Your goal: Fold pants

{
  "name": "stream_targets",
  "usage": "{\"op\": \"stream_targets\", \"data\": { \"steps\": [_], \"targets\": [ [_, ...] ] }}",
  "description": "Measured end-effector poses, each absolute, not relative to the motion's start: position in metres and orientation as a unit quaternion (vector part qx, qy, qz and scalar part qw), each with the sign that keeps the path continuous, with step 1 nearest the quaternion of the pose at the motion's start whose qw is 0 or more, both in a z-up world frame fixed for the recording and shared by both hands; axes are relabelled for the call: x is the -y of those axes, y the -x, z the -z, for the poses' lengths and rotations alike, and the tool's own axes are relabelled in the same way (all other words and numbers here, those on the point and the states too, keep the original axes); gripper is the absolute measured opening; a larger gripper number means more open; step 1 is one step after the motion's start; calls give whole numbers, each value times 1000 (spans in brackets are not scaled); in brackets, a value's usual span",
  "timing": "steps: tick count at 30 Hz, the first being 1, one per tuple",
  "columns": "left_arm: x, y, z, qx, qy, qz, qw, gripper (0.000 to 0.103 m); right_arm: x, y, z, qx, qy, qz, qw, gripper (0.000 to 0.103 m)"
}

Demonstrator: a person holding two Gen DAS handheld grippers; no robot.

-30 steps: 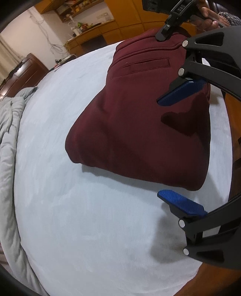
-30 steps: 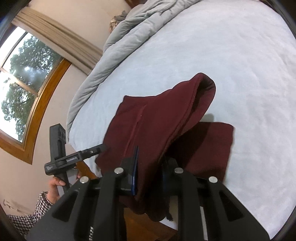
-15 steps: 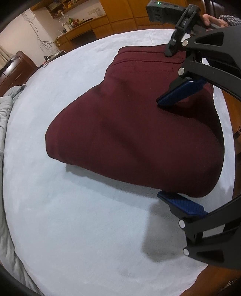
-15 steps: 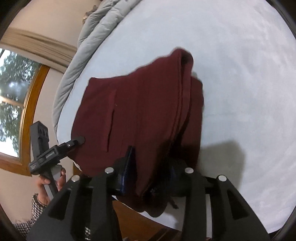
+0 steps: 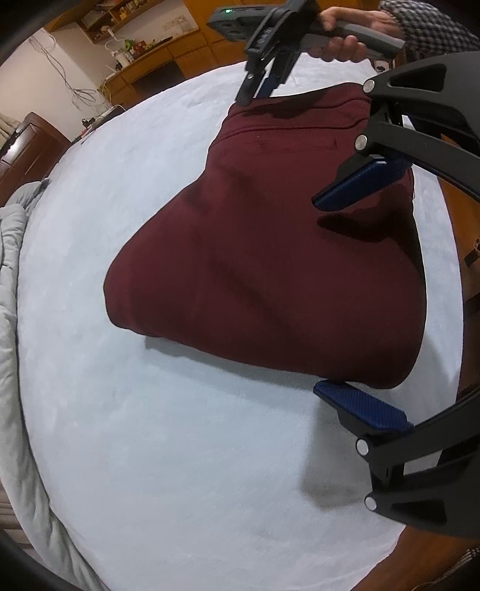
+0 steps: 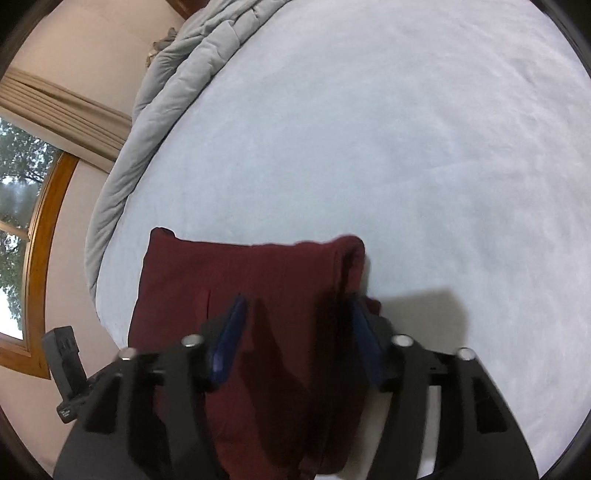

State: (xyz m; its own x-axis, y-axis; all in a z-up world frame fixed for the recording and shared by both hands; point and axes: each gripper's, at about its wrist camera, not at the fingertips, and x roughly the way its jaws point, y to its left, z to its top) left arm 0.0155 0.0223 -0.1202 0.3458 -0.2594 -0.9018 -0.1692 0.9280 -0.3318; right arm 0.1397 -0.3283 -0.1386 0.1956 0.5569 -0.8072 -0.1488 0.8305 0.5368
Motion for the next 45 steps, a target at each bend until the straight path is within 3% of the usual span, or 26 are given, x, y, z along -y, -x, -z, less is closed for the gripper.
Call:
{"op": "stream_targets", "data": {
  "steps": [1, 2, 5, 12, 15, 16, 17, 18, 25, 33, 37, 41, 45],
  "targets": [
    [-21, -16, 121, -572, 185, 26, 799, 93, 327, -142, 139, -592, -177, -243, 748, 18],
    [-20, -17, 121, -572, 180, 25, 800, 93, 326, -143, 138, -593, -182, -249, 744, 13],
    [-13, -19, 123, -573, 170, 27, 801, 93, 322, -144, 125, -578, -164, -256, 757, 7],
    [-10, -22, 124, -572, 176, 29, 801, 95, 339, -146, 133, -586, -167, -216, 763, 6],
    [-7, -23, 126, -576, 168, 26, 800, 95, 336, -141, 141, -587, -166, -218, 762, 9],
    [-7, -22, 126, -576, 168, 26, 799, 95, 336, -139, 139, -585, -169, -219, 762, 17],
    [-7, -21, 125, -576, 169, 26, 799, 95, 338, -137, 136, -585, -174, -216, 762, 33],
    [-7, -20, 124, -577, 169, 26, 799, 95, 343, -132, 132, -582, -183, -217, 762, 40],
    [-8, -10, 117, -571, 159, 26, 805, 95, 356, -73, 112, -577, -189, -247, 755, 41],
    [-10, 0, 120, -575, 182, 26, 797, 95, 355, -11, 127, -605, -224, -264, 717, 42],
    [-17, 3, 122, -579, 200, 27, 790, 96, 344, -9, 132, -610, -232, -271, 707, 49],
    [-21, 3, 126, -581, 211, 24, 785, 96, 338, -13, 132, -610, -237, -279, 703, 25],
    [-20, 5, 121, -577, 204, 26, 790, 96, 345, -14, 107, -582, -240, -292, 720, 17]
  ]
}}
